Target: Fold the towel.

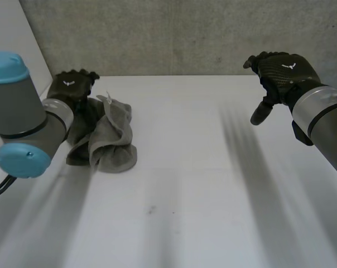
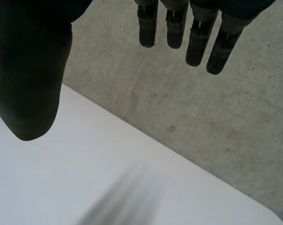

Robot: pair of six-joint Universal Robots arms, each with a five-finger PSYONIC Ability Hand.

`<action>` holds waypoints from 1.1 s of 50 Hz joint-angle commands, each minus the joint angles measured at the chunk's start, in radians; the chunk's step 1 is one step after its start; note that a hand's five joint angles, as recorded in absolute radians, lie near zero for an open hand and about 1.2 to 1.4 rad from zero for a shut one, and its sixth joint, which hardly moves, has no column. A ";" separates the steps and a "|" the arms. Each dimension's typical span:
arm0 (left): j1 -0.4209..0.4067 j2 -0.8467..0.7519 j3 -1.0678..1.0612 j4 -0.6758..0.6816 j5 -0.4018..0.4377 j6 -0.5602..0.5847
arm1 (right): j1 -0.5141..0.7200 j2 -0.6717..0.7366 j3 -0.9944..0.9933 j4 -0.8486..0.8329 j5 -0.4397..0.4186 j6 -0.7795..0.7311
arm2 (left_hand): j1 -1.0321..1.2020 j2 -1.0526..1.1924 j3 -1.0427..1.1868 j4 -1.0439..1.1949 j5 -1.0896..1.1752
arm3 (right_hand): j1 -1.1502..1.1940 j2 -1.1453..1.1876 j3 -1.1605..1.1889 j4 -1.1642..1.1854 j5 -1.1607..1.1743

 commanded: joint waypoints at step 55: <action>-0.405 -0.087 -0.160 0.080 0.037 -0.031 | 0.050 0.299 0.029 -0.229 -0.068 0.001 | 1.224 1.228 1.228 1.228 1.196 | -0.047 -0.073 -0.067 -0.083 -0.056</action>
